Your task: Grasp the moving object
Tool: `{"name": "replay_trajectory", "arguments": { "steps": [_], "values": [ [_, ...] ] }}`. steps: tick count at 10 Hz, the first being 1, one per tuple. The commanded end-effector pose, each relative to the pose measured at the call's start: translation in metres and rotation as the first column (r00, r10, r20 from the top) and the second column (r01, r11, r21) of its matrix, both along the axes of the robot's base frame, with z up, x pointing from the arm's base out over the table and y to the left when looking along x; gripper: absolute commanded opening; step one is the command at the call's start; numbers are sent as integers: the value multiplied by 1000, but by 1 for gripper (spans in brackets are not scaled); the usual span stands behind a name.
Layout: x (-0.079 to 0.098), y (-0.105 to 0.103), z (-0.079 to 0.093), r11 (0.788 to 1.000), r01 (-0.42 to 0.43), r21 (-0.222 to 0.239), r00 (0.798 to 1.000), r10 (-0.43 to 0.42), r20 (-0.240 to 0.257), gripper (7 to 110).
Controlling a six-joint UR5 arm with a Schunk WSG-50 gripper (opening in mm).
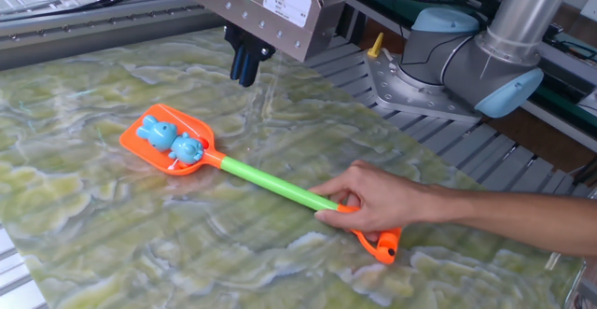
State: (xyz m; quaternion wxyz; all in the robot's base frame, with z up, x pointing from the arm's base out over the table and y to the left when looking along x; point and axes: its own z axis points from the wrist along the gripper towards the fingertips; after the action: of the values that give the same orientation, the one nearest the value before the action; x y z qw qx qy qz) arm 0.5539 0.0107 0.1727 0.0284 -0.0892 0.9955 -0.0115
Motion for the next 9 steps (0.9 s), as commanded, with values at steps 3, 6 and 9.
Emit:
{"name": "replay_trajectory", "arguments": {
  "steps": [3,6,9],
  "values": [
    [-21,6,7,1000,26,6,996,-25,-82,7],
    [-40,24,9,996,-27,84,987,40,-158,7],
    [-63,55,16,967,-110,229,962,162,-221,7]
  ]
}}
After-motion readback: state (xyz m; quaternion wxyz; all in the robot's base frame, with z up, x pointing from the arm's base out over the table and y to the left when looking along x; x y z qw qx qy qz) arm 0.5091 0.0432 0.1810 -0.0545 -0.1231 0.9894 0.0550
